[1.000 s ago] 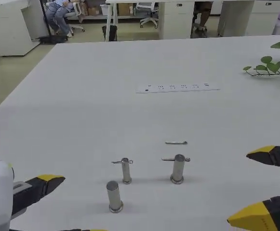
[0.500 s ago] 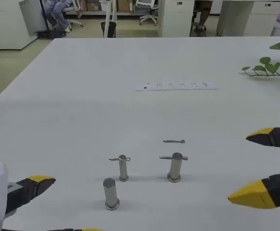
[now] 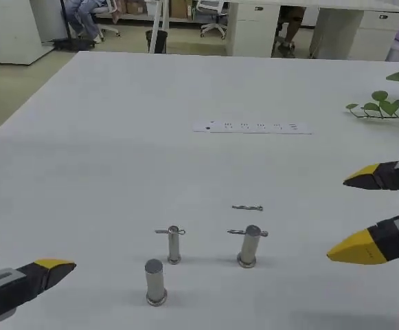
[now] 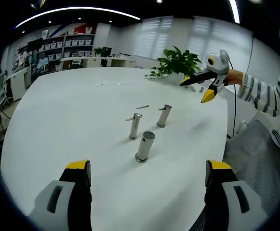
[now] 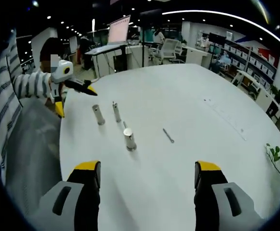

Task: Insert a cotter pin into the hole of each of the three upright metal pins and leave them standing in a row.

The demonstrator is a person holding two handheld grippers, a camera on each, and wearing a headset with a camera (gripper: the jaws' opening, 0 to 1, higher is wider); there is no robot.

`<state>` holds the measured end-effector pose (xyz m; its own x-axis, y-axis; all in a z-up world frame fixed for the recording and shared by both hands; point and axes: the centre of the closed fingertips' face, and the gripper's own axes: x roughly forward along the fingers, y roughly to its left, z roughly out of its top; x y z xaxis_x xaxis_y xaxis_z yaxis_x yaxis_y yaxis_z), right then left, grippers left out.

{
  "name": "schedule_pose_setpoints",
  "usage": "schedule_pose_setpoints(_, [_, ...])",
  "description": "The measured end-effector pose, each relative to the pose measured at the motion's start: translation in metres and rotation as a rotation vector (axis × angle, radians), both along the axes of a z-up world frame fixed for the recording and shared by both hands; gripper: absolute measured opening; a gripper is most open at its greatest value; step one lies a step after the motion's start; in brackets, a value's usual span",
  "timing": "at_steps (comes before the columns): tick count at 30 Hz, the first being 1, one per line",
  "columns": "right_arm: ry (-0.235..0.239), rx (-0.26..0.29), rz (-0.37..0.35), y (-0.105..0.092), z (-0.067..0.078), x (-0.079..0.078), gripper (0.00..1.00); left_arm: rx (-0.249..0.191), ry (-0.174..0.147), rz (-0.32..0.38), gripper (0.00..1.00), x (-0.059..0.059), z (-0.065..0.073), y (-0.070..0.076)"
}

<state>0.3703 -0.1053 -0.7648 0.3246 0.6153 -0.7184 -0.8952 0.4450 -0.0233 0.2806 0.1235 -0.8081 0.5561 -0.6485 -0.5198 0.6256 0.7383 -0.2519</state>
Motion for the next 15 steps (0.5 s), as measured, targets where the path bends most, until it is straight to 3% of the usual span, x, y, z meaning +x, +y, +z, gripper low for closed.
schedule_pose_setpoints(5, [0.015,-0.053,0.038,0.001,-0.005,0.012,0.78,-0.007,-0.005,-0.008,0.94,-0.001,0.0,0.001])
schedule_pose_setpoints(8, [0.061,-0.08,0.067,0.0,-0.01,0.016,0.77,-0.011,-0.024,-0.018,0.93,-0.001,0.001,0.001])
schedule_pose_setpoints(11, [0.053,-0.128,0.112,0.002,-0.014,0.022,0.77,-0.027,-0.008,-0.015,0.94,-0.003,0.001,0.001])
schedule_pose_setpoints(15, [0.058,-0.133,0.134,0.01,-0.014,0.032,0.76,-0.032,0.0,-0.019,0.94,-0.006,0.001,0.001])
